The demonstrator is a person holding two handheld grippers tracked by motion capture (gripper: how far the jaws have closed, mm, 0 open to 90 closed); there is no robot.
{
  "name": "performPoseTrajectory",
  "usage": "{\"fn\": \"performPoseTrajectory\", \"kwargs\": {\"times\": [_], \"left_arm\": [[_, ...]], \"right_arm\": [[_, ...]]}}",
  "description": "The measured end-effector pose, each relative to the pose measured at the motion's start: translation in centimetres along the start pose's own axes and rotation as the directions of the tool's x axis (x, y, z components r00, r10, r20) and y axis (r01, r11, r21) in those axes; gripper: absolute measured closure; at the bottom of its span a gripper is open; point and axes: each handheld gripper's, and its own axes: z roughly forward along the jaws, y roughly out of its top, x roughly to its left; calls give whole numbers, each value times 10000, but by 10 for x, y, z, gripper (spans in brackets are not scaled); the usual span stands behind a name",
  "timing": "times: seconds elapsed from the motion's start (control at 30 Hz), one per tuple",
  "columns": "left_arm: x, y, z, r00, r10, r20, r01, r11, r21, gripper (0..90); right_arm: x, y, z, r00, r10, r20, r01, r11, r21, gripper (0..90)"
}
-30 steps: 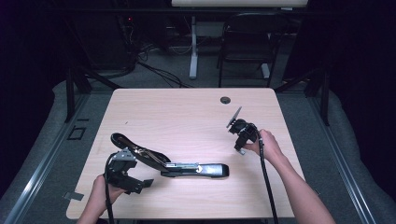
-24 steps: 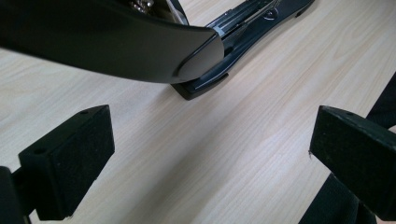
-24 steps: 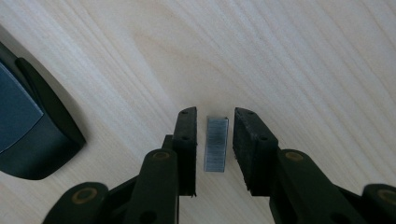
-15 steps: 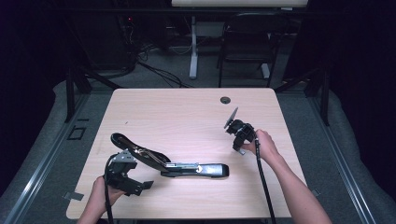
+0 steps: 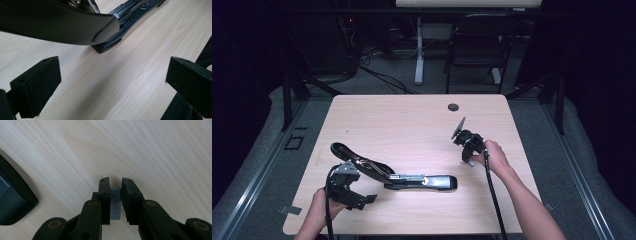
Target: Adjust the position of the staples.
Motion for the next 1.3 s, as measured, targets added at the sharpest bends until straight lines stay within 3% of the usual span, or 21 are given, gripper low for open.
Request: {"fn": "performPoseTrajectory", "kwargs": {"times": [0.17, 0.27, 0.47, 0.6, 0.93, 1.3], "left_arm": [[1, 0, 0, 10000, -25, 3, 25, 10000, -24, 1], [2, 0, 0, 10000, -20, 35, 20, 10000, 59, 1], [1, 0, 1, 10000, 7, 34, -7, 10000, 97, 1], [1, 0, 1, 9999, 31, 109, -32, 10000, 83, 1], [5, -1, -3, 9998, -209, 18, 210, 9996, -212, 1], [4, -1, -1, 9999, -110, 59, 110, 9999, -52, 1]], "right_arm": [[-2, -3, -7, 9998, 73, -199, -80, 9994, -327, 785], [-1, -8, -13, 9988, 289, -403, -320, 9964, -788, 785], [0, -11, -22, 9992, 193, -337, -225, 9952, -956, 785], [1, -14, -29, 9980, 77, -621, -160, 9908, -1346, 785], [7, -15, -41, 9982, -256, -540, 166, 9869, -1604, 785], [16, -12, -47, 9972, -616, -431, 530, 9827, -1772, 785]]}}
